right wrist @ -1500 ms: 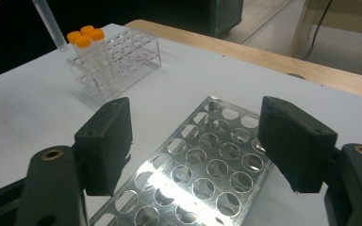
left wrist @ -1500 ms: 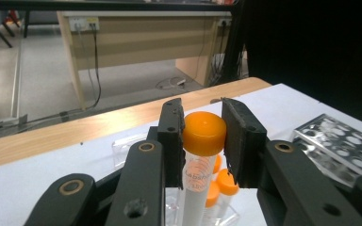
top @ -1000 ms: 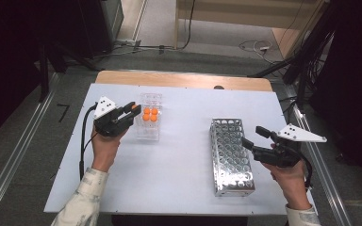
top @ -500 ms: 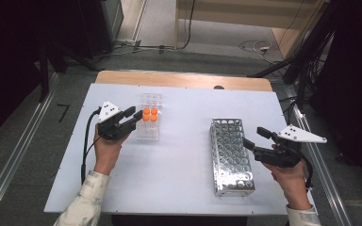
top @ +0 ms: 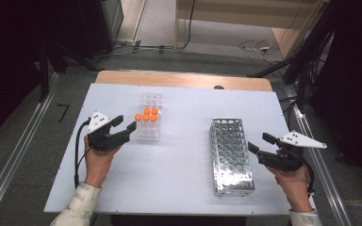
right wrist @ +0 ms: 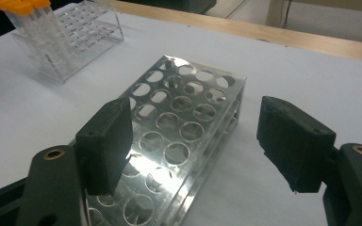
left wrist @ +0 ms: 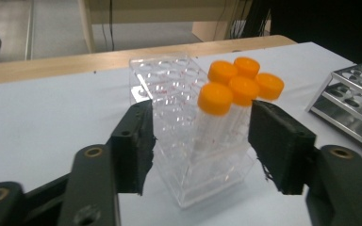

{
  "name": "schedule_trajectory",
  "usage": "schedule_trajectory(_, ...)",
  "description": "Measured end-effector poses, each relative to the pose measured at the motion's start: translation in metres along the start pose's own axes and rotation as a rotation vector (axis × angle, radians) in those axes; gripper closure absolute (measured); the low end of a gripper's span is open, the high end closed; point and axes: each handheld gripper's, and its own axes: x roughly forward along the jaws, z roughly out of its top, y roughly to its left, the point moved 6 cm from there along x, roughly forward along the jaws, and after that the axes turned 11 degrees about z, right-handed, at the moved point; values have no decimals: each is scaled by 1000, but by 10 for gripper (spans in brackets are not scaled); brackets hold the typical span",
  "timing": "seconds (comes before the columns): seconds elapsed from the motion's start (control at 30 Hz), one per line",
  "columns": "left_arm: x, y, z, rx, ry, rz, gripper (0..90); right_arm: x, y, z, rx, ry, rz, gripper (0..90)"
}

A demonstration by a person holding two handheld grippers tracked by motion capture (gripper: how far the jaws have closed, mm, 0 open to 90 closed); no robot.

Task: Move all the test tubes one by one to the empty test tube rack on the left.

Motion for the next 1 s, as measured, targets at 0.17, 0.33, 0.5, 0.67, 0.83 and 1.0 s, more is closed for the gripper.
schedule_trajectory(0.17,-10,1,-13,8,24,18,320,-3,-5,-12,12,8,-23,258)
schedule_trajectory(0.33,-20,4,-22,-7,28,43,239,-6,-9,-22,22,17,-34,256)
schedule_trajectory(0.5,-32,6,-31,-10,25,64,199,-12,-13,-28,27,21,-48,254)
schedule_trajectory(0.67,-48,15,-40,-17,13,98,198,-22,-19,-37,34,19,-80,254)
schedule_trajectory(0.83,-63,26,-51,-15,18,125,198,-35,-33,-50,72,22,-121,254)
schedule_trajectory(1.0,-73,35,-64,-5,37,151,198,-45,-48,-65,114,29,-170,254)
